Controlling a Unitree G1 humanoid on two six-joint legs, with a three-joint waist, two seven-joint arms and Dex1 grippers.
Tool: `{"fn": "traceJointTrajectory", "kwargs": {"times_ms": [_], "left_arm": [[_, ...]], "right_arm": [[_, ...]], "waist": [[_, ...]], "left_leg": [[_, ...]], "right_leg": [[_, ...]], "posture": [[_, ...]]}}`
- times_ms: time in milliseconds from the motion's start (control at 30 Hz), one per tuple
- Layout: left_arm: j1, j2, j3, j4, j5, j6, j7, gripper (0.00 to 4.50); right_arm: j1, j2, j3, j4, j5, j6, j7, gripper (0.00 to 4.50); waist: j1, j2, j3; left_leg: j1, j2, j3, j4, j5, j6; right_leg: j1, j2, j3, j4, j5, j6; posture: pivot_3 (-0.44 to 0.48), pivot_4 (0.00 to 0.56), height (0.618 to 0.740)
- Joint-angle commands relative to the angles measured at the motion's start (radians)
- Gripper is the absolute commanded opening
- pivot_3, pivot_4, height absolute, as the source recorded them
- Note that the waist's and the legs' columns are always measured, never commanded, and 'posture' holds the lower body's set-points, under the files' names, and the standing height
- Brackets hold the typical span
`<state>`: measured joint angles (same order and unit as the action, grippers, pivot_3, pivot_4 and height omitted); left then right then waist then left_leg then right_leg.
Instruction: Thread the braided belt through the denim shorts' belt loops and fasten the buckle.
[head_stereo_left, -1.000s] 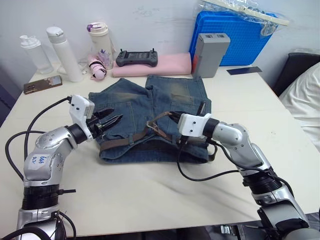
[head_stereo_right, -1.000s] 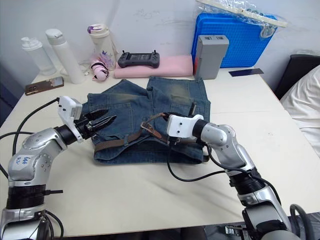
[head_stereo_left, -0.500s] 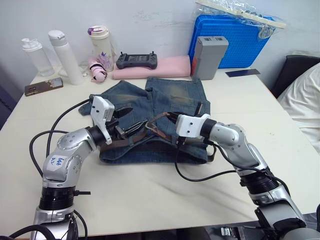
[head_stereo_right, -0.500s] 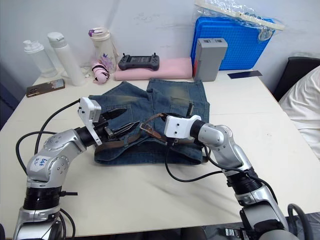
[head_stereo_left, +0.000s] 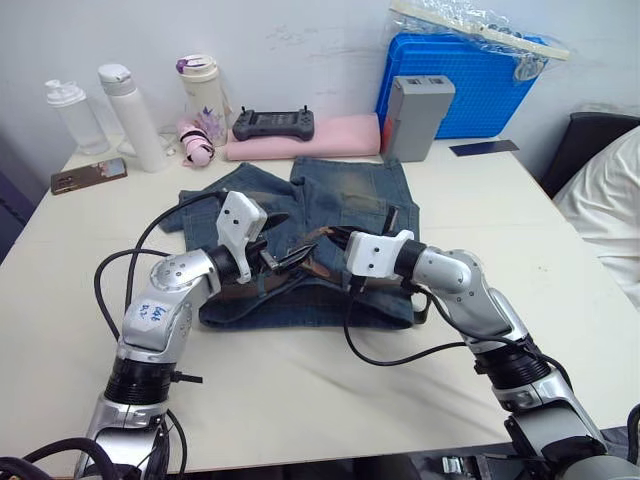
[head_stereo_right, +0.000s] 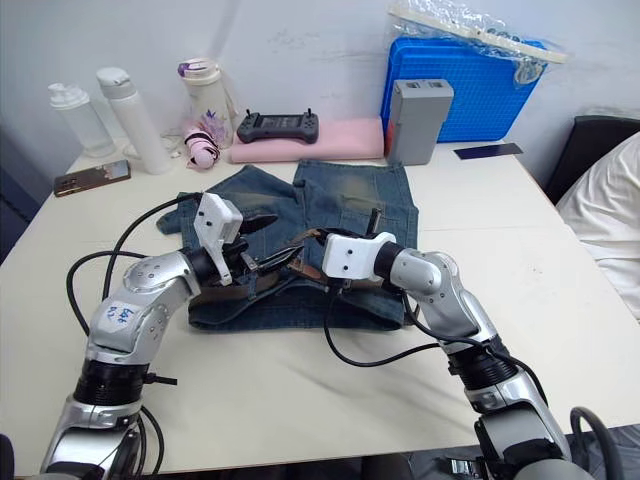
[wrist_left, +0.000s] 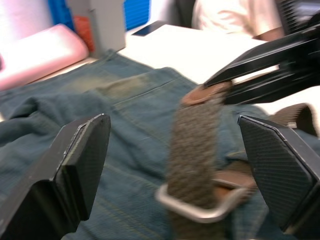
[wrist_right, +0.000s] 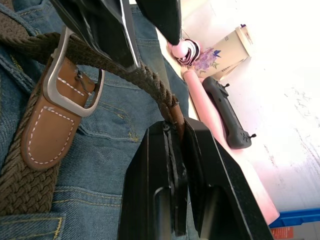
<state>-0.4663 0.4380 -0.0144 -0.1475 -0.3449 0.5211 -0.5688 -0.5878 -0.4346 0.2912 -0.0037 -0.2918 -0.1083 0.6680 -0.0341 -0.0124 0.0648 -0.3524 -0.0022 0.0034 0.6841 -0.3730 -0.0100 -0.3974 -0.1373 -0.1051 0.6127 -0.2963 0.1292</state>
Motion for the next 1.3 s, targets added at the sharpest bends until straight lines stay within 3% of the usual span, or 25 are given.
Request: {"fn": "traceJointTrajectory", "kwargs": {"times_ms": [33, 100, 133, 400, 567, 633, 667, 800, 833, 900, 933, 1033, 1300], "left_arm": [[-0.025, 0.000, -0.011, 0.000, 0.028, -0.021, 0.003, 4.02], [-0.022, 0.002, -0.011, 0.000, 0.029, -0.019, -0.001, 3.57], [-0.020, 0.002, -0.010, -0.002, 0.027, -0.018, -0.006, 3.04], [-0.001, 0.004, -0.020, -0.008, 0.034, 0.001, -0.012, 0.06], [0.003, -0.011, -0.005, -0.012, 0.017, 0.023, 0.005, 0.06], [0.004, -0.028, 0.011, -0.016, -0.001, 0.041, 0.019, 0.00], [0.003, -0.038, 0.024, -0.019, -0.015, 0.054, 0.028, 0.00], [0.003, -0.067, 0.069, -0.039, -0.061, 0.098, 0.049, 0.00], [0.007, -0.075, 0.079, -0.052, -0.080, 0.110, 0.051, 0.00], [0.014, -0.086, 0.088, -0.077, -0.108, 0.128, 0.052, 0.00], [0.018, -0.091, 0.088, -0.089, -0.117, 0.135, 0.052, 0.00], [0.024, -0.098, 0.077, -0.107, -0.122, 0.144, 0.055, 0.00], [0.022, -0.114, 0.094, -0.152, -0.151, 0.171, 0.070, 0.00]], "right_arm": [[-0.025, 0.004, -0.004, -0.049, 0.013, -0.020, -0.001, 0.00], [-0.024, 0.005, -0.004, -0.052, 0.013, -0.019, -0.001, 0.00], [-0.024, 0.005, -0.004, -0.053, 0.014, -0.019, 0.000, 0.00], [-0.017, 0.007, -0.005, -0.065, 0.024, -0.017, 0.004, 0.00], [-0.018, 0.015, -0.012, -0.074, 0.039, -0.012, 0.003, 0.00], [-0.013, 0.033, -0.027, -0.082, 0.068, 0.024, 0.002, 0.91], [-0.006, 0.046, -0.040, -0.090, 0.094, 0.059, 0.002, 1.13], [-0.004, 0.089, -0.085, -0.129, 0.166, 0.281, 0.004, 3.10], [0.000, 0.093, -0.087, -0.134, 0.196, 0.336, 0.025, 3.49], [0.008, 0.097, -0.085, -0.153, 0.248, 0.439, 0.061, 4.37], [0.012, 0.097, -0.079, -0.165, 0.267, 0.482, 0.077, 4.37], [0.027, 0.103, -0.055, -0.194, 0.291, 0.556, 0.084, 4.37], [0.089, 0.057, 0.098, -0.197, 0.219, 0.634, 0.100, 4.37]], "waist": [[0.000, 0.000, 0.000], [0.001, 0.000, -0.001], [0.001, 0.000, -0.001], [0.001, 0.001, -0.003], [0.001, 0.001, -0.004], [0.000, 0.001, -0.004], [-0.001, 0.001, -0.004], [0.001, 0.001, -0.005], [0.004, 0.000, 0.012], [0.007, 0.005, 0.040], [0.007, 0.011, 0.044], [0.003, 0.021, 0.051], [0.006, 0.023, 0.054]], "left_leg": [[0.000, 0.000, 0.000, 0.000, 0.000, 0.000], [0.000, 0.000, 0.000, 0.000, 0.000, 0.000], [0.000, 0.000, 0.000, 0.000, 0.000, 0.000], [0.000, 0.000, 0.000, 0.000, 0.000, 0.000], [0.000, 0.000, 0.000, 0.000, 0.000, 0.000], [0.000, 0.000, 0.000, 0.000, 0.000, 0.000], [0.000, 0.000, 0.000, 0.000, 0.000, 0.000], [0.000, 0.000, -0.002, 0.001, 0.000, 0.000], [0.000, 0.000, -0.004, 0.002, 0.000, 0.000], [0.004, 0.001, -0.006, 0.010, -0.004, 0.000], [-0.003, 0.001, -0.010, 0.013, -0.003, 0.001], [-0.002, 0.000, -0.017, 0.015, -0.005, 0.003], [-0.001, -0.001, -0.018, 0.014, -0.005, 0.003]], "right_leg": [[0.000, 0.000, 0.000, 0.000, 0.000, 0.000], [0.000, 0.000, 0.000, 0.000, 0.000, 0.000], [0.000, 0.000, 0.000, 0.000, 0.000, 0.000], [0.000, 0.000, 0.000, 0.000, 0.000, 0.000], [0.000, 0.000, 0.000, 0.000, 0.000, 0.000], [0.000, 0.000, 0.000, 0.001, 0.000, 0.000], [0.000, 0.000, 0.000, 0.000, 0.000, 0.000], [0.000, 0.000, 0.001, 0.004, 0.000, 0.000], [0.000, 0.000, 0.002, 0.006, 0.000, 0.000], [0.008, 0.001, 0.001, 0.007, -0.001, -0.002], [0.003, 0.002, 0.002, 0.004, -0.001, -0.002], [0.003, 0.001, 0.004, 0.011, -0.001, -0.003], [0.004, 0.002, 0.004, 0.010, -0.002, -0.003]], "posture": [[0.000, 0.000, 0.739], [0.000, 0.000, 0.739], [0.000, 0.000, 0.739], [0.000, 0.000, 0.739], [0.000, 0.000, 0.739], [0.000, 0.000, 0.739], [0.000, 0.000, 0.739], [0.000, 0.000, 0.739], [0.000, 0.150, 0.739], [0.000, 0.150, 0.739], [0.000, 0.150, 0.739], [0.000, 0.150, 0.739], [0.000, 0.150, 0.739]]}}
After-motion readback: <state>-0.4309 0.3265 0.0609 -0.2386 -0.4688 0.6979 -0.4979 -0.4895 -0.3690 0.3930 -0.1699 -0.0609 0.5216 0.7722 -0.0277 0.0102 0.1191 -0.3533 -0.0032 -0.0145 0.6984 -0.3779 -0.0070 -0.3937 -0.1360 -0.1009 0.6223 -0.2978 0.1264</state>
